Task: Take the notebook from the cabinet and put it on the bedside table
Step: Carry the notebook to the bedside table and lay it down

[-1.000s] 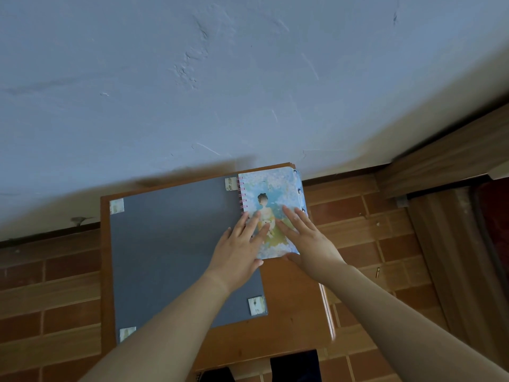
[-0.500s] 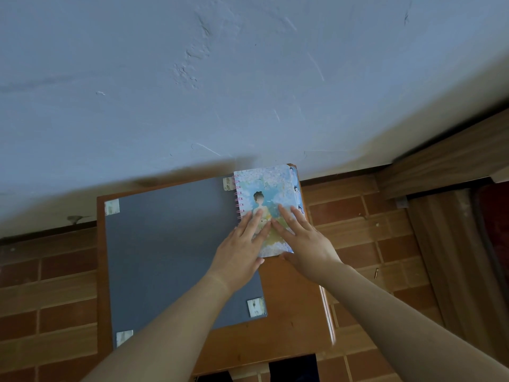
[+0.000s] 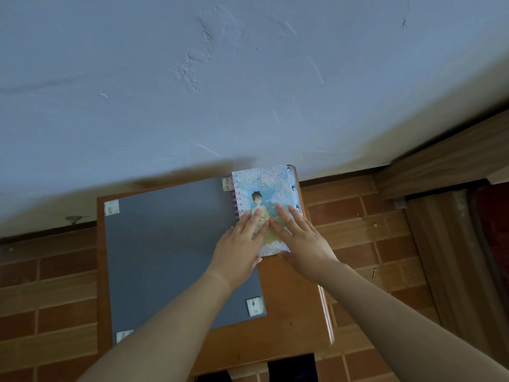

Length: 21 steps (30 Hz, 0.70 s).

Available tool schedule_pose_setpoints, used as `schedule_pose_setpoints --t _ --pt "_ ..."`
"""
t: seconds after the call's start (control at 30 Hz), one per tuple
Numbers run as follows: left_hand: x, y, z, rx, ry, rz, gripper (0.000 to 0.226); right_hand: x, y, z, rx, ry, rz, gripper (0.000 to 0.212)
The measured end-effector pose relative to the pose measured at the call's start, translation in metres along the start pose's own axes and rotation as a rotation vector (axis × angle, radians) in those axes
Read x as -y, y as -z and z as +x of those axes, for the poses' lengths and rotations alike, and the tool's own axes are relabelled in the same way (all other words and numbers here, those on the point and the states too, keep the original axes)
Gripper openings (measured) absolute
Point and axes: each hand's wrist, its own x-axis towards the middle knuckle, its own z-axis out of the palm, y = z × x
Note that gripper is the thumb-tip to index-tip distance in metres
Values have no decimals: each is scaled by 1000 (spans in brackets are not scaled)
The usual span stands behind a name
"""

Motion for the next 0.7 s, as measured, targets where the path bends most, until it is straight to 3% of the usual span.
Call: schedule_pose_setpoints --t 0.23,0.4,0.7 --pt "-4 5 -1 36 32 41 76 2 5 -1 0 -18 12 72" --pt "-2 20 -8 85 51 66 64 7 18 -7 56 -54 10 66" --pt "-4 87 -49 72 125 47 60 39 86 -39 3 -130 61 52"
